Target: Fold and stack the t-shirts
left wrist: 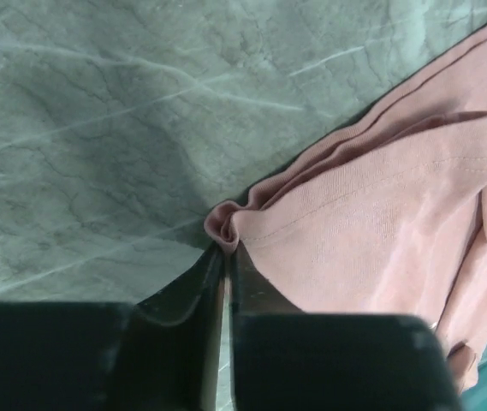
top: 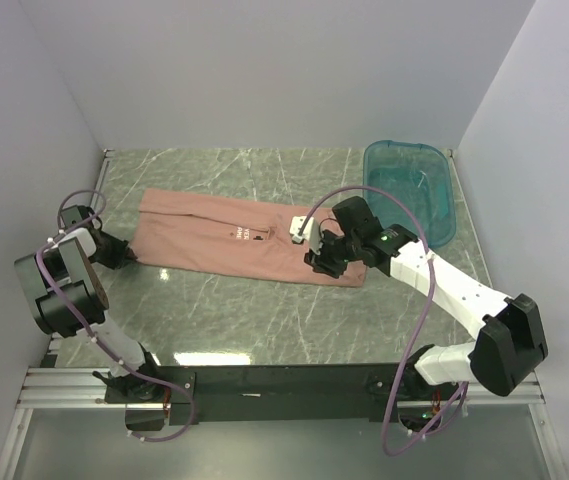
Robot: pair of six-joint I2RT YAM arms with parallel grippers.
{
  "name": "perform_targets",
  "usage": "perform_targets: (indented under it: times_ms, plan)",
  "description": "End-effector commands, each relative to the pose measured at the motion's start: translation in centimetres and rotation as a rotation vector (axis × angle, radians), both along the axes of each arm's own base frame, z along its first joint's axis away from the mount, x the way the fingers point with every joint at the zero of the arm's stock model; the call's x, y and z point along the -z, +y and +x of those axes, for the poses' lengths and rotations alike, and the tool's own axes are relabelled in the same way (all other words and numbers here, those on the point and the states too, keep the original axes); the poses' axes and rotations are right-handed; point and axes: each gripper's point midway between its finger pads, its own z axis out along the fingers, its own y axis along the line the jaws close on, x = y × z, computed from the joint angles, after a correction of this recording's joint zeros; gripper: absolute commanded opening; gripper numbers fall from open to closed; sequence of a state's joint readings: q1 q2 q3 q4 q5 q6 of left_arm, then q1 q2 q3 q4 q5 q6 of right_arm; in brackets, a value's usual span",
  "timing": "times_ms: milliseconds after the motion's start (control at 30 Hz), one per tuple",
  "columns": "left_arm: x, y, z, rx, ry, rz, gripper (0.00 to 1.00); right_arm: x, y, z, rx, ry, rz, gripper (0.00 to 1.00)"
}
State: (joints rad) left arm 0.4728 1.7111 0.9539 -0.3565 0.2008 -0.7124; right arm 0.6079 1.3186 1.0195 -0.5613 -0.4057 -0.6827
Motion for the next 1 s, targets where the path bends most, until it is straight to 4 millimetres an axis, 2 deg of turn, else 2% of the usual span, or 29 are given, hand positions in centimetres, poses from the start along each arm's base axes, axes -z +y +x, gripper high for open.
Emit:
perform_targets:
  times_ms: [0,100,200,233,300,333,567,700,733,767,800,867,900,967]
  plan:
    - [-0.1,1.0,0.3,-0.018,0.002,0.035,0.08,-1.0,0.0,-0.5,-0.027,-0.019,0.032,0.44]
    - [-0.3,1.1,-0.8,-0.032,0.017,0.048,0.01,-1.4,0.0,-0.6,-0.031,-0.028,0.039,0.44]
    - [-0.2,1.0,-2.5,-0.069,0.023,0.019,0.01,-1.6,-0.2,-0.7,-0.036,-0.036,0.041,0.44]
    - [0.4,0.9,-3.7,-0.096,0.039,-0.008,0.00,-1.8,-0.1,-0.7,-0.038,-0.043,0.045,0.44]
    - [-0.1,1.0,-4.7,-0.127,0.019,-0.013,0.00,-1.9,-0.3,-0.7,-0.035,-0.045,0.043,0.44]
    - [0.2,1.1,-5.8,-0.154,0.034,-0.015,0.01,-2.1,-0.3,-0.7,-0.040,-0.054,0.047,0.44]
    - [-4.5,3.6,-8.6,-0.259,-0.047,0.056,0.00,-3.6,-0.5,-1.0,-0.040,-0.083,0.080,0.44]
    - [-4.8,3.9,-11.1,-0.286,-0.061,0.004,0.02,-4.2,-0.5,-1.1,-0.039,-0.098,0.093,0.44]
    - [-5.3,3.7,-11.0,-0.282,-0.076,0.002,0.02,-4.3,-0.6,-1.0,-0.037,-0.100,0.096,0.44]
    - [-5.5,3.4,-10.9,-0.275,-0.091,-0.008,0.04,-4.3,-0.5,-1.0,-0.038,-0.099,0.096,0.44]
    - [-5.6,3.1,-10.9,-0.278,-0.102,-0.025,0.18,-4.4,-0.6,-1.1,-0.038,-0.101,0.097,0.44]
    - [-6.1,2.5,-10.8,-0.264,-0.127,-0.045,0.33,-4.5,-0.5,-1.1,-0.039,-0.106,0.098,0.45]
    - [-6.3,2.3,-10.8,-0.258,-0.129,-0.048,0.45,-4.6,-0.7,-1.0,-0.034,-0.109,0.101,0.45]
    - [-6.7,2.0,-10.9,-0.252,-0.129,-0.060,0.53,-4.7,-0.7,-1.0,-0.034,-0.114,0.102,0.45]
